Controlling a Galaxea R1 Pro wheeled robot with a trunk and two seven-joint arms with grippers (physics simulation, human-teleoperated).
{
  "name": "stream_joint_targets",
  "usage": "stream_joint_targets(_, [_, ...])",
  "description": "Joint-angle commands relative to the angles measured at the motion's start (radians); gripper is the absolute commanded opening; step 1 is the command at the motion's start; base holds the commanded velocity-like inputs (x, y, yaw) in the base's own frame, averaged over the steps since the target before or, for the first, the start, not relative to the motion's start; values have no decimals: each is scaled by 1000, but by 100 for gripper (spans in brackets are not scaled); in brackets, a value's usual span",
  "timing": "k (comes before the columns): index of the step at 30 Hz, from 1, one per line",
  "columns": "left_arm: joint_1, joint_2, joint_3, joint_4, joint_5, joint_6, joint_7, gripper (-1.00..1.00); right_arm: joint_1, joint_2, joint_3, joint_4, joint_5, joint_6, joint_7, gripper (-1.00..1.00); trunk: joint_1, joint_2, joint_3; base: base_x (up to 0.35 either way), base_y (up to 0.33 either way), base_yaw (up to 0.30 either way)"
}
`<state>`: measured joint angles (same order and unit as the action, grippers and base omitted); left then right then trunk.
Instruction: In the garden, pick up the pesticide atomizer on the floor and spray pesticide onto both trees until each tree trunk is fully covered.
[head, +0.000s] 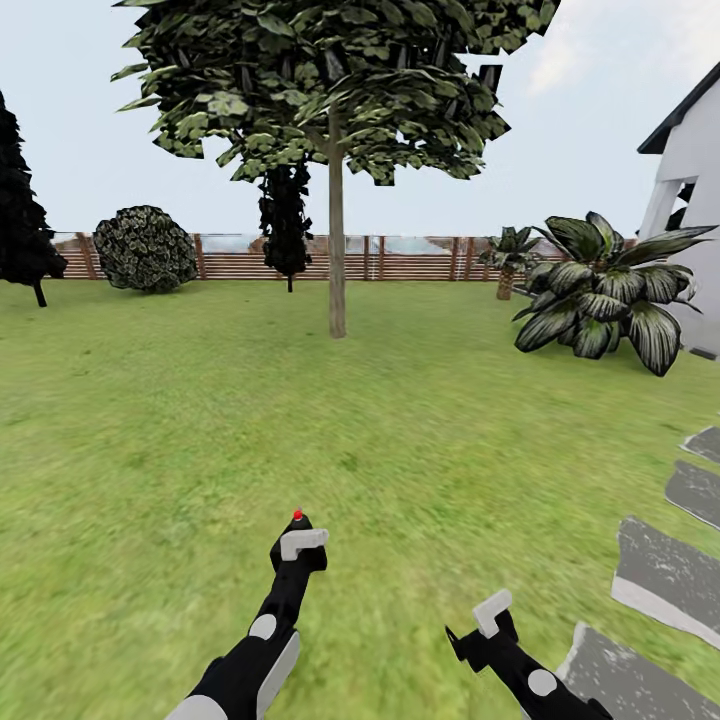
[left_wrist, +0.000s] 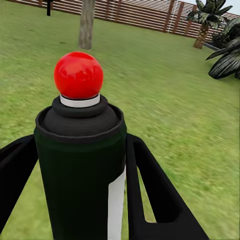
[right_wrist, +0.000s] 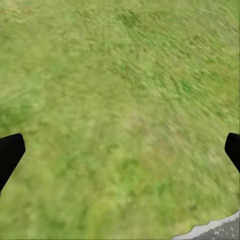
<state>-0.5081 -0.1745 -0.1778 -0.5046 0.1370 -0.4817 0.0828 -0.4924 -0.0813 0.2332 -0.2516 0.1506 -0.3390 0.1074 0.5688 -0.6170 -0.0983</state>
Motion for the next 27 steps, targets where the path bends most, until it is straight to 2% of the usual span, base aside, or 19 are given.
stream_joint_targets(1, [0, 0, 0, 0, 0, 0, 0, -100, 0, 0, 0, 0, 0, 0, 0, 100, 0, 0, 0, 302, 195, 0])
stream_joint_targets(11, [0, 0, -2, 0, 0, 0, 0, -100, 0, 8, 1, 22, 1, 0, 0, 100, 0, 0, 0, 302, 195, 0])
stream_joint_targets(15, [0, 0, -3, 0, 0, 0, -1, -100, 0, 31, 1, 31, 3, 0, 0, 100, 0, 0, 0, 302, 196, 0])
stream_joint_targets(16, [0, 0, -4, 0, 0, 0, -1, -100, 0, 50, 3, 40, 4, 0, 0, 100, 0, 0, 0, 306, 196, 0])
stream_joint_targets(18, [0, 0, -4, 0, 0, 0, -1, -100, 0, 60, 3, 53, 5, 0, 0, 100, 0, 0, 0, 311, 191, 0])
stream_joint_targets(19, [0, 0, -4, 0, 0, 0, -1, -100, 0, 84, 4, 73, 6, -1, -1, 100, 0, 0, 0, 325, 162, 0])
stream_joint_targets(22, [0, 0, -3, 0, 0, 0, -1, -100, 0, 105, 6, 85, 7, -1, -1, 100, 0, 0, 0, 331, 147, 0])
stream_joint_targets(27, [0, 0, -3, 0, 0, 0, -1, -100, 0, 122, 7, 91, 7, -2, -2, 100, 0, 0, 0, 338, 127, 0])
